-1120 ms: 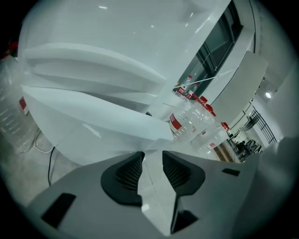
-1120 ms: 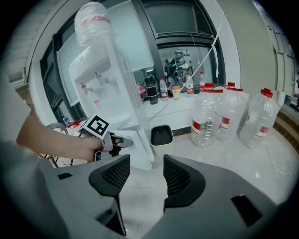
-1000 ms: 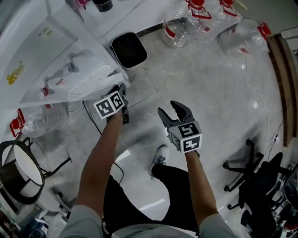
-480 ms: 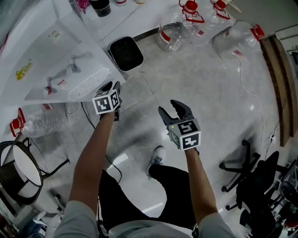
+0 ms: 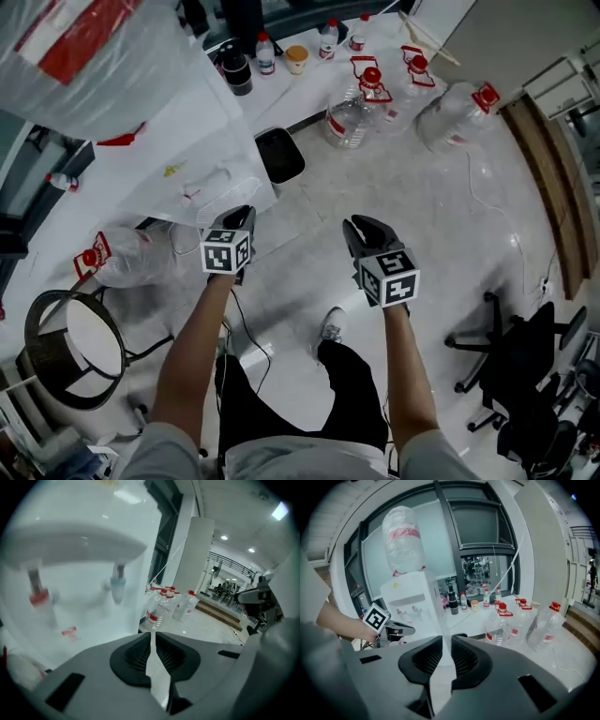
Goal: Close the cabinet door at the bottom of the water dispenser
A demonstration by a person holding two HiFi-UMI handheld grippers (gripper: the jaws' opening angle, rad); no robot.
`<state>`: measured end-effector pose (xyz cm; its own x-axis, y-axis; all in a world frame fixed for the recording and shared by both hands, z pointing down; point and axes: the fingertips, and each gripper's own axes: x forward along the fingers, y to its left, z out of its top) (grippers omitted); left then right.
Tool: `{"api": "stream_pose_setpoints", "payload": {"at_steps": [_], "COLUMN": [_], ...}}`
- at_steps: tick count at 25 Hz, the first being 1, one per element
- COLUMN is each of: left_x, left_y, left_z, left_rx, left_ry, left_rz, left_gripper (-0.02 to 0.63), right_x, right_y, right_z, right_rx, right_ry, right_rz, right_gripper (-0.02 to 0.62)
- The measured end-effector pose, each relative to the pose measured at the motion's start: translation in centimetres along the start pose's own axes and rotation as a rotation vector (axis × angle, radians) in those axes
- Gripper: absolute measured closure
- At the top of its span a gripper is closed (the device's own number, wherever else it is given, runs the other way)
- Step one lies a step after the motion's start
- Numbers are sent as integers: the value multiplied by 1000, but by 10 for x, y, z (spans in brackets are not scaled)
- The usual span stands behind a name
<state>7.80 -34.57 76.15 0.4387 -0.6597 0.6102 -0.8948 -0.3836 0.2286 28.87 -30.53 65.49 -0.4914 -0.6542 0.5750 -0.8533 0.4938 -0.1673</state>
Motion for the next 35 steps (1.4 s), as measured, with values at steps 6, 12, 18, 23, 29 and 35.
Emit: {"api": "stream_pose_setpoints", "payload": {"at_steps": [6,12,18,23,29,35], "left_x": [-124,-243,-337,-404,-474,-525], "left_y": [-15,-19,-23,-35,-43,-60], "left_z": [112,193,258,308,353,377], "left_rx": [206,314,418,526,567,640], "left_ry": [-156,-252,-340,-474,-601,-664], "left_rz": [-28,-19,-68,2,40,51], "left_gripper": [586,586,586,585,586,584], "right_x": [-54,-102,-141,-175,-216,-257], "right_y": [38,99,155,193,245,272], "right_z": [98,194,252,304,365,398], "right_rx": [-182,-331,-403,-432,-553,-613], "right_ry": [-42,-119,-169,-263,-396,-484], "right_rz": [-58,-92,-114,-93,-84,-103], "right_gripper": [561,568,567,568,568,568]}}
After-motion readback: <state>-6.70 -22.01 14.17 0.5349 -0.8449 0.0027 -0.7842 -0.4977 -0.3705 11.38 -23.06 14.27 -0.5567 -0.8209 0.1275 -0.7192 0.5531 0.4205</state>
